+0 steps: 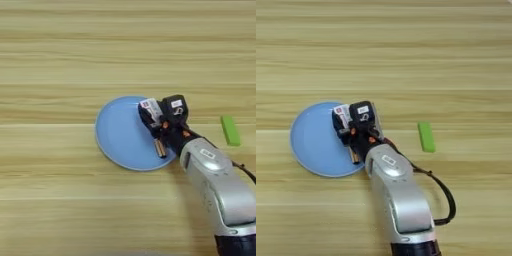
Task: Move the objects on the table
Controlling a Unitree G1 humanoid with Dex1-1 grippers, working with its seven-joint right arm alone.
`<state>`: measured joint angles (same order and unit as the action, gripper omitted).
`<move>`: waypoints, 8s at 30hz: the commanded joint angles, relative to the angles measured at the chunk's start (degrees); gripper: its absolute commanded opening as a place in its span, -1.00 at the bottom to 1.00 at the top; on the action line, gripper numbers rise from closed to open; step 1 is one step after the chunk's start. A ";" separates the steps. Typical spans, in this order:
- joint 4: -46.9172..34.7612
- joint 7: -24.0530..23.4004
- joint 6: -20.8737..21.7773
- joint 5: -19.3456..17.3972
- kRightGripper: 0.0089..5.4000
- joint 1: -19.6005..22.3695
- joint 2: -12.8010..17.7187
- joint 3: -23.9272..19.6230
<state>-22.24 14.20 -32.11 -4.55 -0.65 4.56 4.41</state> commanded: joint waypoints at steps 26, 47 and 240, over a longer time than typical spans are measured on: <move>12.12 -2.59 8.41 -1.45 -0.22 9.05 6.01 -14.28; 37.49 -7.12 21.07 3.25 -0.22 16.77 8.68 -14.48; 7.83 -1.09 1.65 -0.67 -0.54 -0.24 2.09 1.14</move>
<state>-13.50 13.16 -31.81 -4.85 -2.72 6.38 6.27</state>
